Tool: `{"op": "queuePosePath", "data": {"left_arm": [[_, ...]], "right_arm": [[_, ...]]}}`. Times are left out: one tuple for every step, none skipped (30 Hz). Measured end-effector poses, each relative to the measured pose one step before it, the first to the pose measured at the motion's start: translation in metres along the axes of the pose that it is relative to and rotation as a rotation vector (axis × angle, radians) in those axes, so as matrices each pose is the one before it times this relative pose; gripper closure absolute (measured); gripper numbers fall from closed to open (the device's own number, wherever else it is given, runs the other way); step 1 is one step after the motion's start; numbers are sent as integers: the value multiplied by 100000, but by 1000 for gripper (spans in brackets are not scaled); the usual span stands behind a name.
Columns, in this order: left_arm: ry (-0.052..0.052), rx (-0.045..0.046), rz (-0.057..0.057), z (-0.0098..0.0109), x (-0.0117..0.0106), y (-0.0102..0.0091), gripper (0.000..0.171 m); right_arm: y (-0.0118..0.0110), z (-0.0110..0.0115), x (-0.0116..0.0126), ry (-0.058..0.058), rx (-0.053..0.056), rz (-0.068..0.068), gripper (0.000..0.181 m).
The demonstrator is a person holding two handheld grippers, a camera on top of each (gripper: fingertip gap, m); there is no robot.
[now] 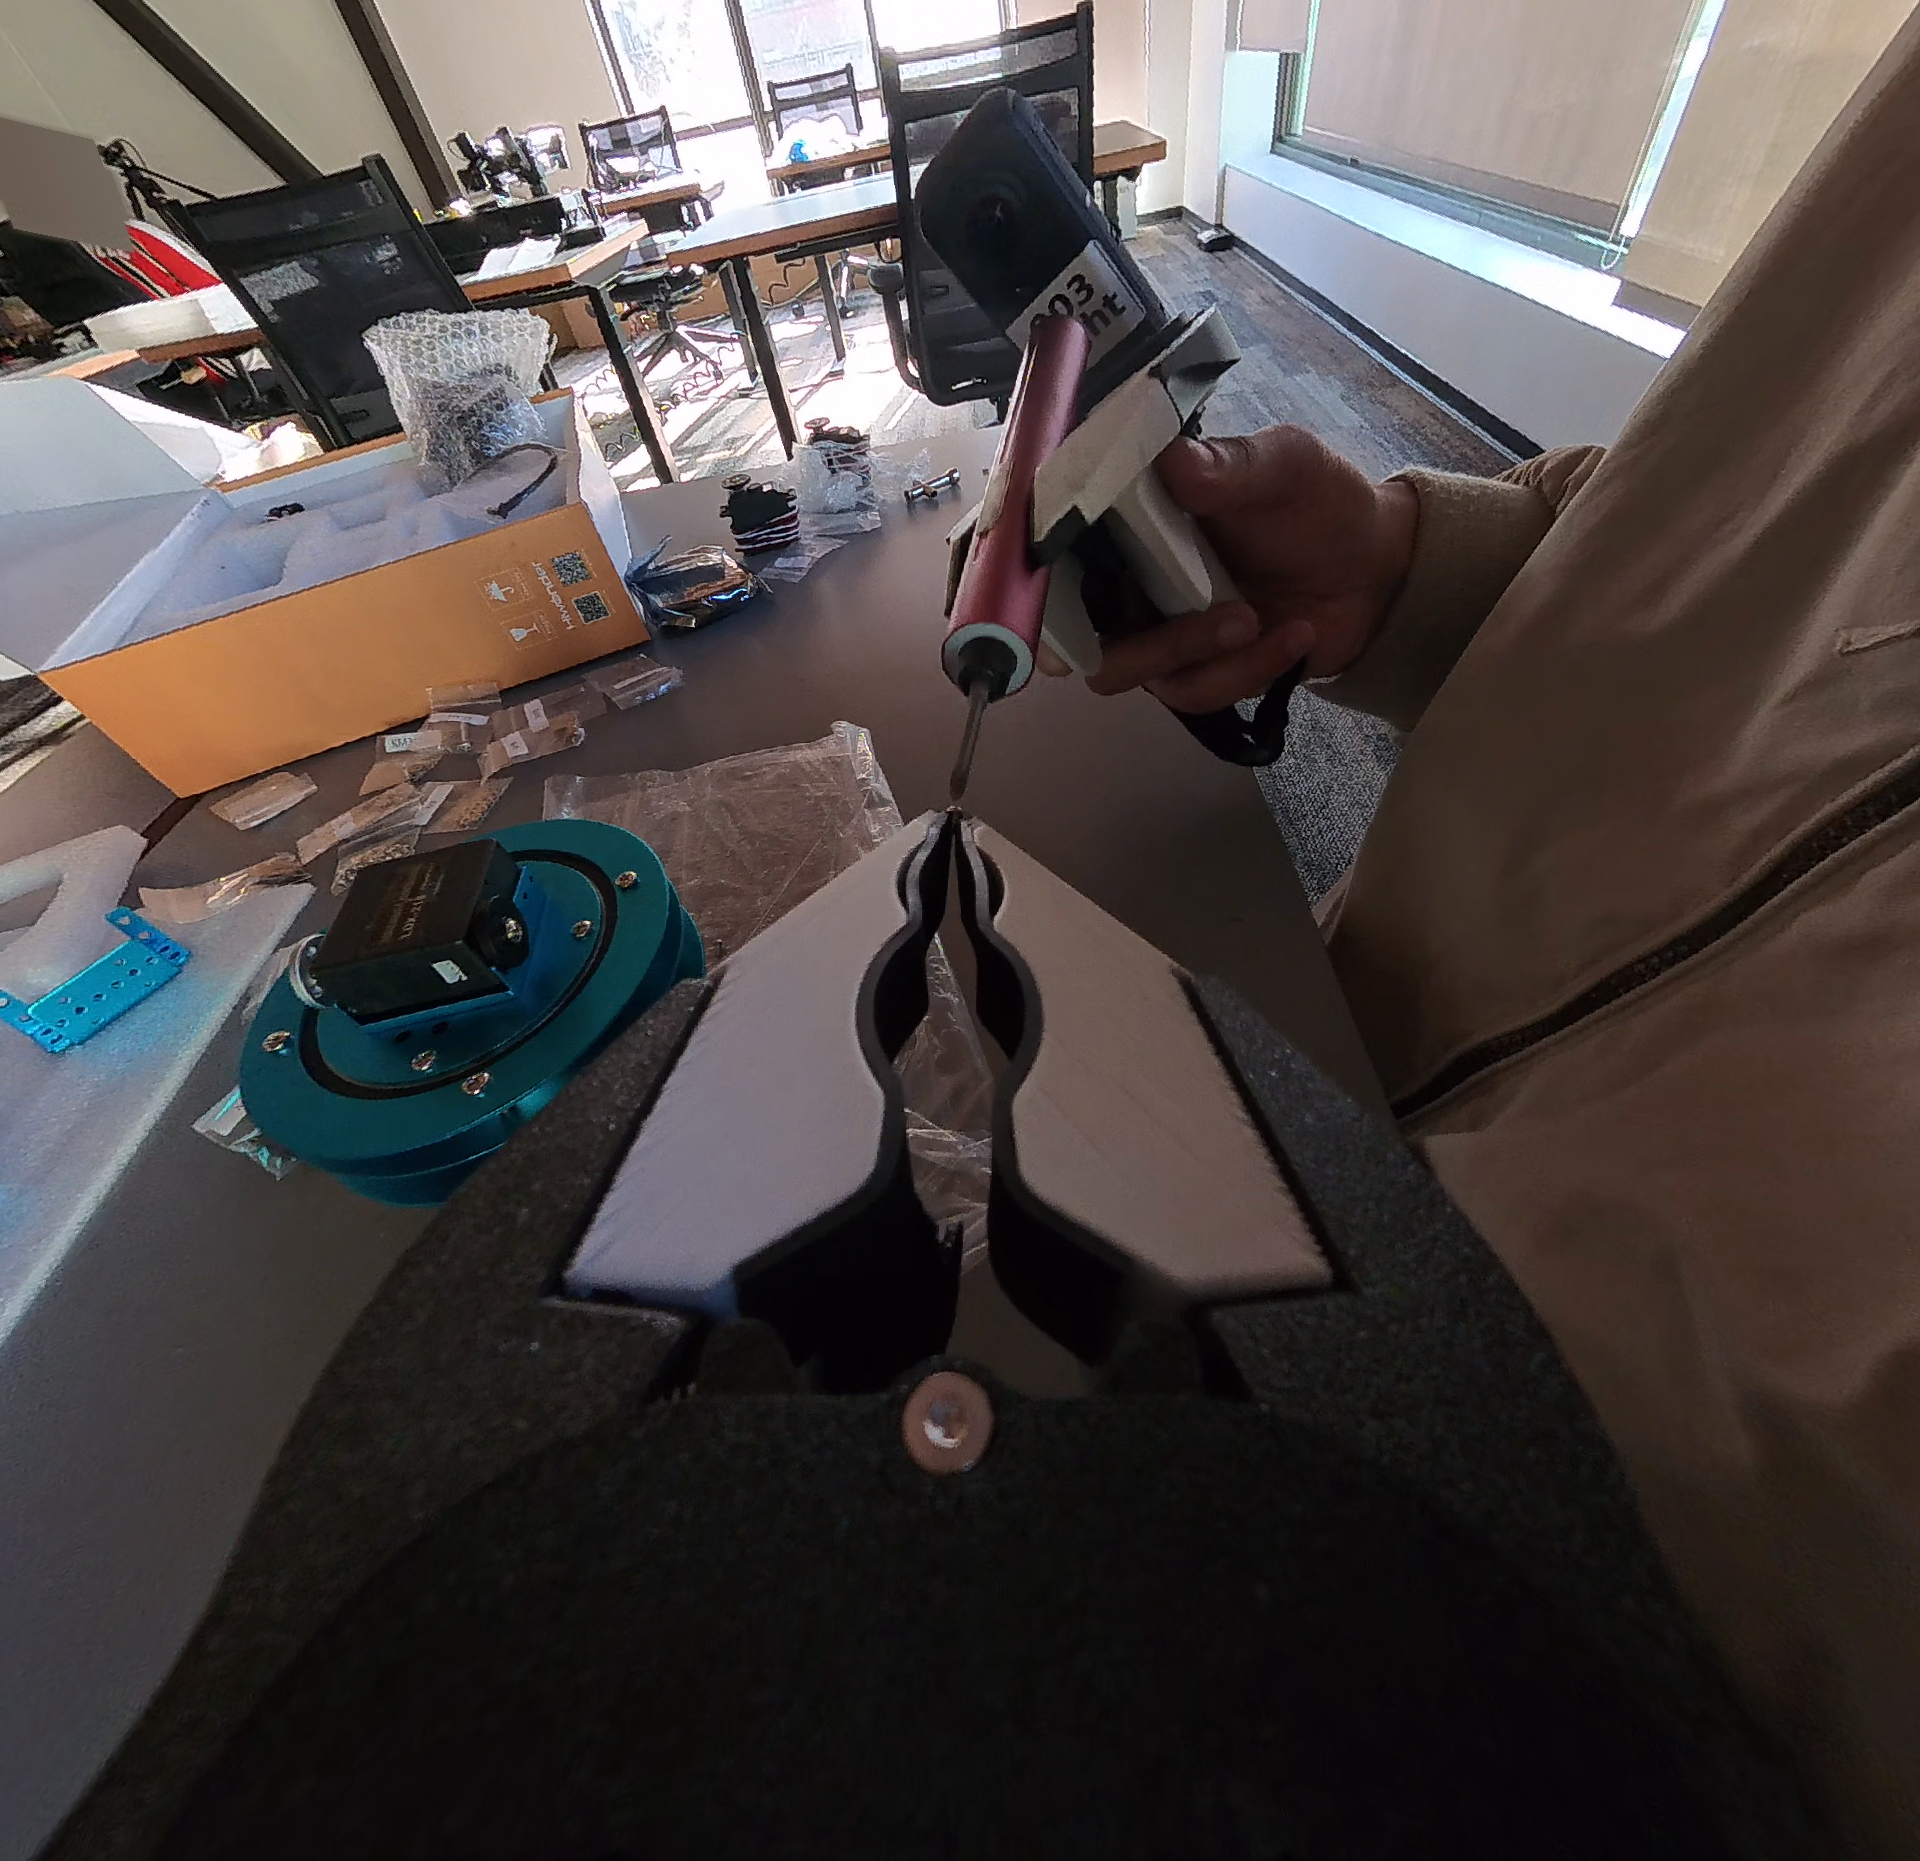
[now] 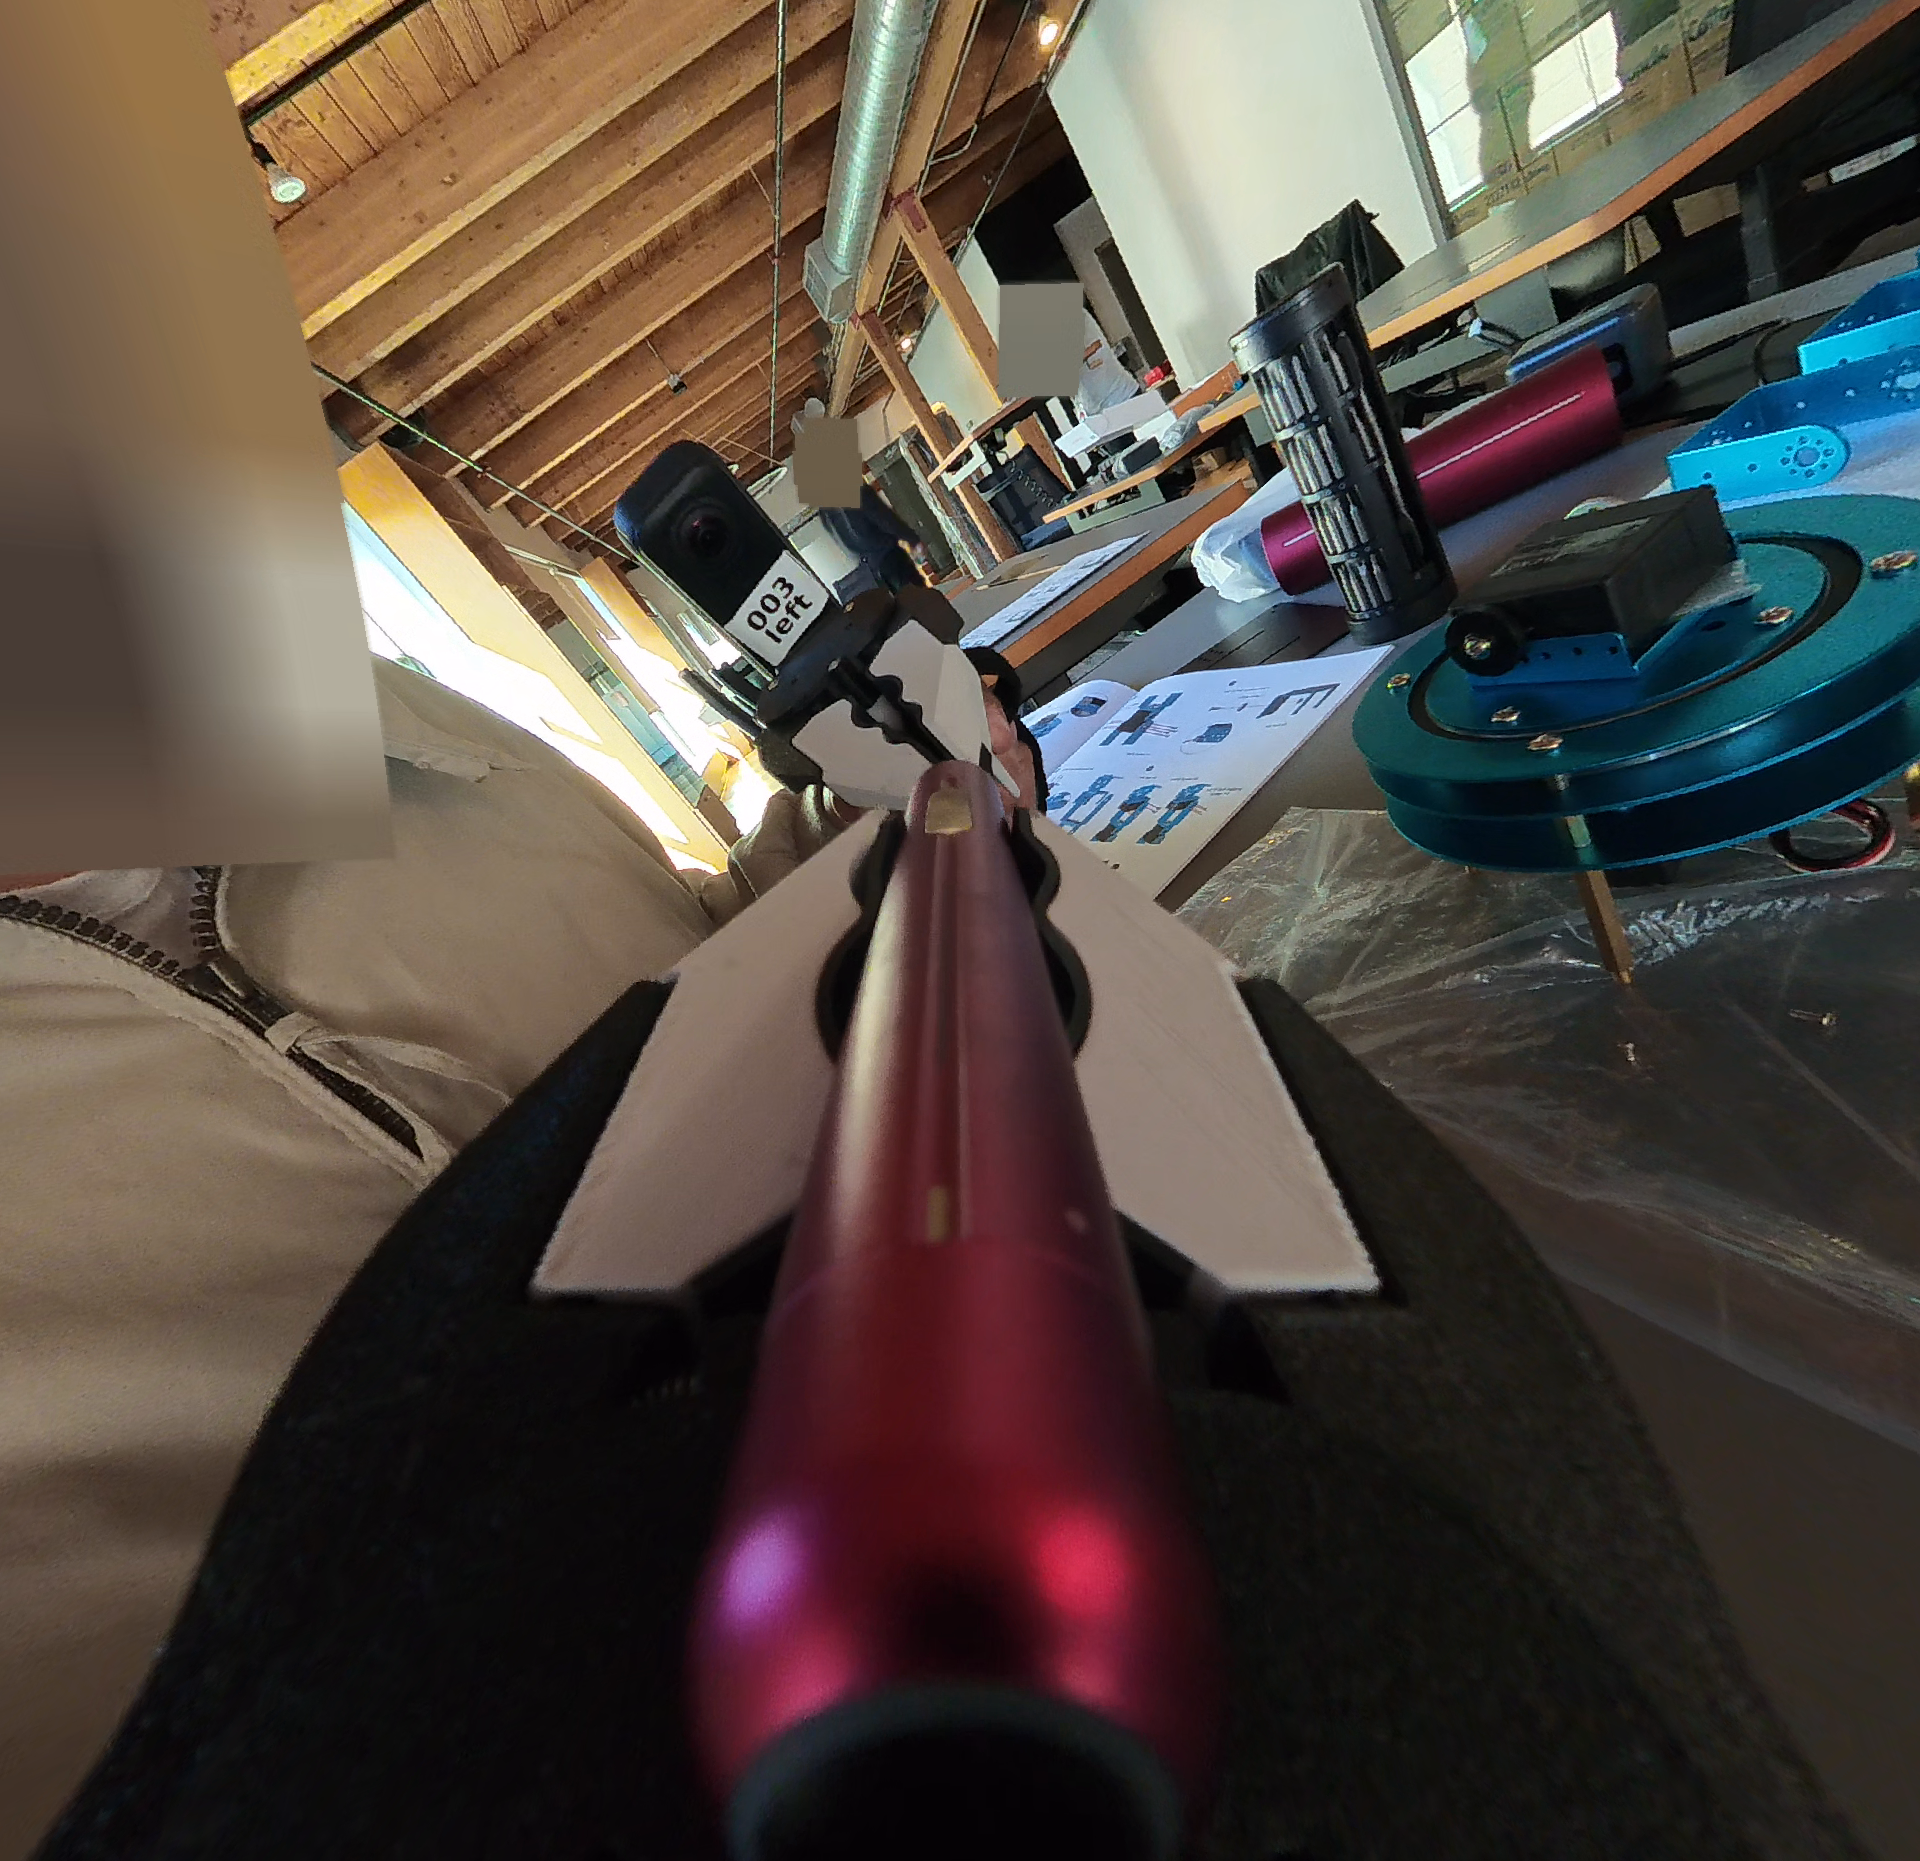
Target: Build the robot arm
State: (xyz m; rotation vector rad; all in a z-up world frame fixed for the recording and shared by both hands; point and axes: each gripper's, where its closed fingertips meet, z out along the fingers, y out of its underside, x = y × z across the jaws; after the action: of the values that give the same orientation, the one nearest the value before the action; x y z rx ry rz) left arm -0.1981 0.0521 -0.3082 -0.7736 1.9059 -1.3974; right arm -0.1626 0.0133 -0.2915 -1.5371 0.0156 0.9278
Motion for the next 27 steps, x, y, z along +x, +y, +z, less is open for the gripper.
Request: {"op": "queuePosePath", "data": {"left_arm": [[72, -286, 54, 32, 26, 24, 171], [27, -462, 174, 27, 1, 70, 171], [-71, -160, 228, 3, -9, 27, 171], [85, -247, 16, -2, -2, 33, 171], [36, -311, -51, 20, -5, 56, 171], [-180, -486, 143, 31, -19, 70, 171], [-437, -788, 525, 48, -48, 106, 171], [-670, -1088, 1012, 56, -40, 125, 171], [-809, -1077, 1515, 52, -43, 80, 171], [-905, -855, 1850, 49, -15, 15, 171], [-1109, -949, 2143, 74, -13, -11, 171], [-1117, -1457, 2366, 80, -33, 37, 171], [-902, -2143, 2443, 106, -25, 154, 171], [-862, -2620, 2664, 140, -26, 245, 171], [-853, -2649, 2665, 149, -26, 272, 171], [-349, -2402, 2299, 158, 38, 272, 171], [177, -1648, 1767, 130, 83, 184, 171], [409, -706, 979, 109, 63, 52, 171], [462, -681, 773, 110, 51, 38, 171], [102, -1410, 1479, 154, 12, 134, 171], [-627, -2158, 2357, 199, -47, 212, 171], [-1396, -2214, 2884, 213, -109, 199, 171], [-1433, -1970, 3079, 221, -81, 162, 171], [-1006, -1611, 2946, 181, -15, 134, 171], [-575, -952, 2244, 147, 11, 70, 171], [-183, -277, 1403, 109, 38, -23, 171], [90, 79, 714, 96, 47, -48, 171]], "right_arm": [[121, 89, -5, -26, -579, 17, 161], [-25, 12, 39, 298, 366, -40, 161], [45, 17, 47, 202, -155, 84, 161], [53, 8, 25, 17, -190, 201, 161], [19, -9, 26, 226, -85, -80, 161], [19, -3, 42, 504, -139, -354, 161], [35, 2, 61, 794, -322, -576, 161], [37, -4, 45, 1088, -425, -1088, 161], [45, 4, 8, 889, -430, -1161, 161], [-3, -37, -32, 449, -153, -562, 161], [-19, -53, -13, 472, 130, -313, 161], [10, -58, 32, 749, 102, -175, 161], [98, -48, 65, 1040, -197, -289, 161], [156, -34, 105, 1439, -458, -526, 161], [152, -18, 118, 1642, -404, -692, 161], [181, -29, 85, 1422, -648, -278, 161], [178, -45, 62, 1000, -593, 196, 160], [52, -91, 26, 546, 291, 728, 160], [69, -103, 41, 490, 450, 1131, 160], [137, -70, 132, 1077, 235, 1230, 161], [142, -47, 190, 1572, 179, 2003, 161], [101, -21, 245, 2008, 792, 2461, 161], [76, -13, 225, 1445, 1144, 4585, 161], [74, -74, 266, 961, 1404, 5945, 161], [98, -100, 236, -117, 1414, 7644, 161], [72, -135, 183, -455, 1835, 4592, 162], [83, -140, 61, -320, 1596, 1360, 162]]}}
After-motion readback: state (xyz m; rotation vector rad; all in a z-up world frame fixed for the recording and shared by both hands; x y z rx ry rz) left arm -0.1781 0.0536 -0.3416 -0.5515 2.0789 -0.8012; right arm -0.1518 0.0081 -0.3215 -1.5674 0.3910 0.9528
